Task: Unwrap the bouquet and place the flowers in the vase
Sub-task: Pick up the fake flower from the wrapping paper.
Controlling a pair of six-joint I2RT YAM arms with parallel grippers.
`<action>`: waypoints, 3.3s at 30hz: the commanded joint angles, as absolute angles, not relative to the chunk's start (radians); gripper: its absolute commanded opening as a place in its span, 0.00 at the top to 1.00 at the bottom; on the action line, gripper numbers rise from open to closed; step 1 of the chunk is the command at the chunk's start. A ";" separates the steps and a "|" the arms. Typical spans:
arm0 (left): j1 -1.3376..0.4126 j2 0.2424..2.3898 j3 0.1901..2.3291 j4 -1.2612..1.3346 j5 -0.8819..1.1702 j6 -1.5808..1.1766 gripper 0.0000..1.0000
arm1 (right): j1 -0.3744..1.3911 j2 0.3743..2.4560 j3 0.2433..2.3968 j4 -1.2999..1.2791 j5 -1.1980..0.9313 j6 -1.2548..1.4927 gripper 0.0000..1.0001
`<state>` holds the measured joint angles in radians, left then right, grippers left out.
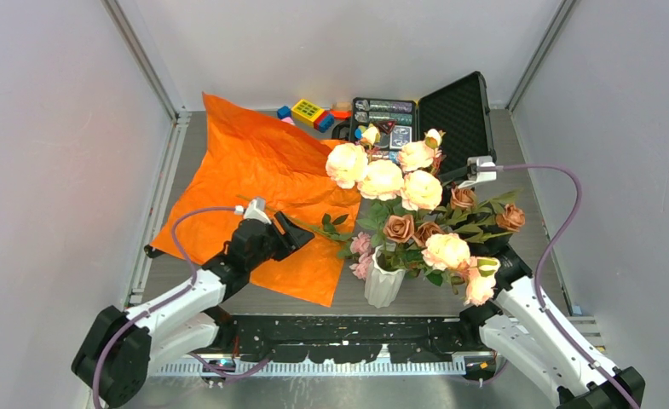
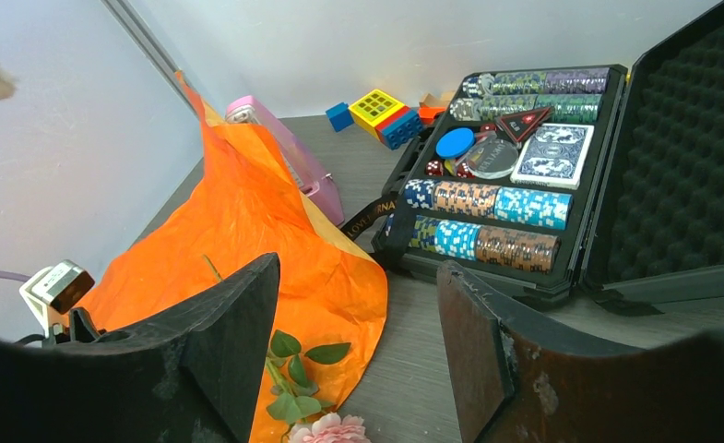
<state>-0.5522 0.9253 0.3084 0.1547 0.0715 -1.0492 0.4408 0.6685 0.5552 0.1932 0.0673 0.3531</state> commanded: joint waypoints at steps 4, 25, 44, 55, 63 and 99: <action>-0.651 1.088 0.345 0.397 -0.141 -1.182 0.40 | 0.437 0.690 0.567 0.235 0.086 0.342 0.32; -0.732 1.490 0.419 0.622 -0.315 -1.354 0.44 | 0.437 0.676 0.567 0.219 0.117 0.298 0.32; -0.758 1.540 0.404 0.650 -0.360 -1.391 0.50 | 0.437 0.669 0.569 0.209 0.126 0.291 0.31; -0.756 1.621 0.455 0.715 -0.375 -1.350 0.63 | 0.437 0.672 0.566 0.210 0.126 0.294 0.31; -0.753 1.664 0.471 0.757 -0.393 -1.351 0.66 | 0.437 0.685 0.554 0.222 0.111 0.314 0.32; -0.712 1.240 0.456 0.891 -0.467 -1.273 1.00 | 0.306 1.137 0.630 0.368 -0.647 0.534 0.26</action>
<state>-0.7185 1.2762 0.4454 0.8776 -0.4278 -1.3083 0.3279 1.0924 0.5613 0.2161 -0.3756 0.4530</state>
